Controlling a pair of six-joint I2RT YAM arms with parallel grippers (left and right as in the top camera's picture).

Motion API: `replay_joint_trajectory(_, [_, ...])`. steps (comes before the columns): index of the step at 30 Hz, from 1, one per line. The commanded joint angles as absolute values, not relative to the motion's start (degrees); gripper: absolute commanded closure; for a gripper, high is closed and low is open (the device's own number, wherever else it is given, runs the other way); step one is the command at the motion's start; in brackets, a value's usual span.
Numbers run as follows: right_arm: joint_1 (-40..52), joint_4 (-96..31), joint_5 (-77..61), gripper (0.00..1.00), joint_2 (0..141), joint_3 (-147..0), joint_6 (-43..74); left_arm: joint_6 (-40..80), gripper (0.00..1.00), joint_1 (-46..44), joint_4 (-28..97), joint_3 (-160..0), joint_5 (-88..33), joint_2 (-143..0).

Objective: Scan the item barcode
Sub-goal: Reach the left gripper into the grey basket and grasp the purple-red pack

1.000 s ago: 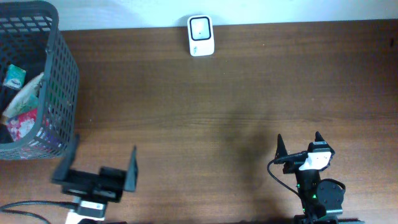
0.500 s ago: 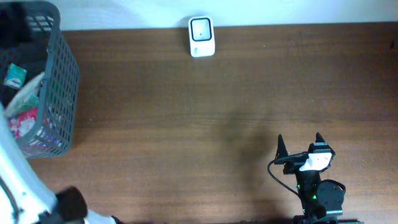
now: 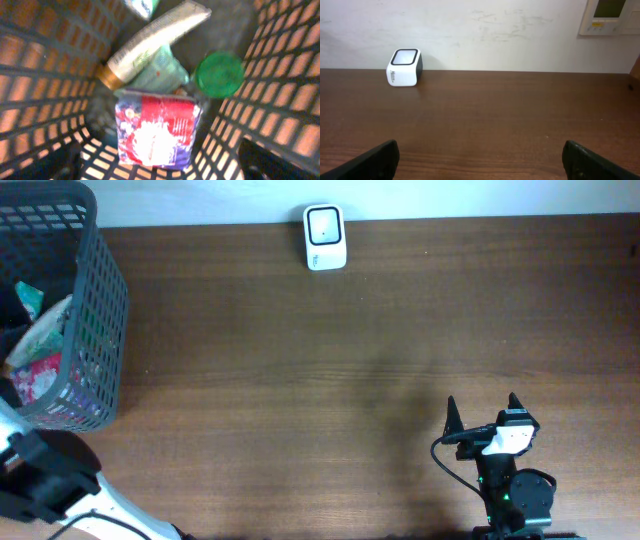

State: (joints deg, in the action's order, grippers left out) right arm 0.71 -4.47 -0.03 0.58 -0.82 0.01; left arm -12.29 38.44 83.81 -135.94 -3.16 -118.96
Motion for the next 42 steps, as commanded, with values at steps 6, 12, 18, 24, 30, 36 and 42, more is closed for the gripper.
replay_joint_trajectory(6, [0.32,-4.6,0.25,0.01,0.21,-0.32,0.23,-12.1,0.01,38.35,91.46,-131.61,-0.56,-123.66])
replay_joint_trajectory(12, [0.32,-4.6,0.25,0.01,0.21,-0.32,0.23,-12.08,0.01,36.42,85.36,-116.92,4.36,-123.66])
replay_joint_trajectory(18, [0.32,-4.6,0.25,0.01,0.21,-0.32,0.23,-12.03,0.01,30.41,78.19,-115.2,10.57,-123.76])
replay_joint_trajectory(24, [0.32,-4.6,0.27,0.01,0.21,-0.32,0.23,-8.38,0.02,29.08,73.52,-108.73,16.56,-123.87])
replay_joint_trajectory(30, [0.32,-4.6,0.25,0.01,0.21,-0.32,0.23,-8.43,0.55,29.3,69.21,-104.71,16.99,-123.85])
replay_joint_trajectory(36, [0.32,-4.6,0.25,0.01,0.21,-0.32,0.23,-3.7,0.96,29.52,73.45,-112.75,16.88,-123.85])
replay_joint_trajectory(42, [0.32,-4.6,0.27,0.01,0.21,-0.32,0.23,6.5,1.0,30.72,84.18,-138.74,15.29,-123.74])
